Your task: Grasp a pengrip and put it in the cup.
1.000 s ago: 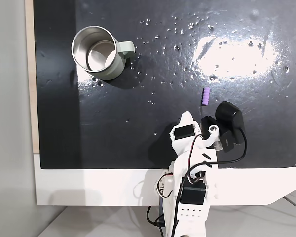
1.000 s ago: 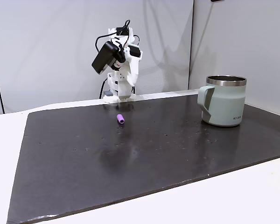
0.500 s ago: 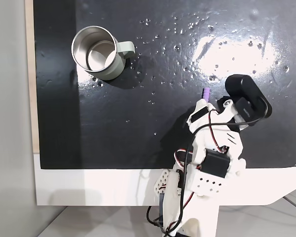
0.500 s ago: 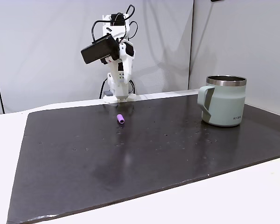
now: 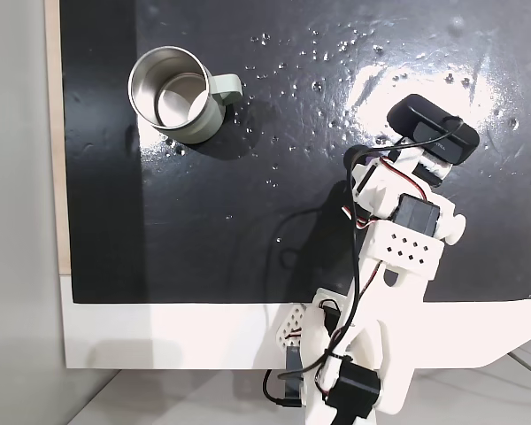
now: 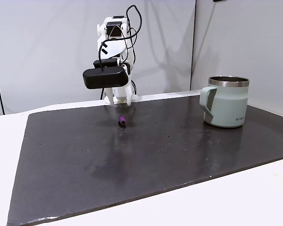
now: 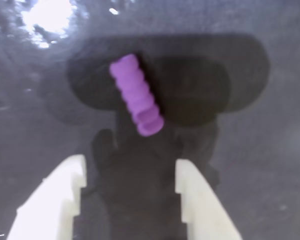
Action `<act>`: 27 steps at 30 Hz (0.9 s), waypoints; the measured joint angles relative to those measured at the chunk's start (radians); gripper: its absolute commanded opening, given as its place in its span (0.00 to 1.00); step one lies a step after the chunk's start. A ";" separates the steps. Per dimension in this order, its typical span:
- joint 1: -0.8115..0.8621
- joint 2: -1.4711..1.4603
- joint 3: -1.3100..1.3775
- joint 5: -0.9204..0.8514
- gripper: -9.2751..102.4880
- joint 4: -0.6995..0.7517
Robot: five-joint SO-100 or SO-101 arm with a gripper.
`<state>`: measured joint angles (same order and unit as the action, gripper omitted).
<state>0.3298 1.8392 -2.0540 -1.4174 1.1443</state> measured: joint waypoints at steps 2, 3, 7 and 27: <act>0.006 -0.048 0.005 -0.031 0.30 -0.020; 0.008 -0.075 0.014 -0.041 0.30 -0.029; 0.009 -0.179 0.061 -0.055 0.30 -0.067; -0.017 -0.330 0.048 -0.061 0.20 -0.232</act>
<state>0.3129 1.5094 -2.0064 -1.4788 0.9127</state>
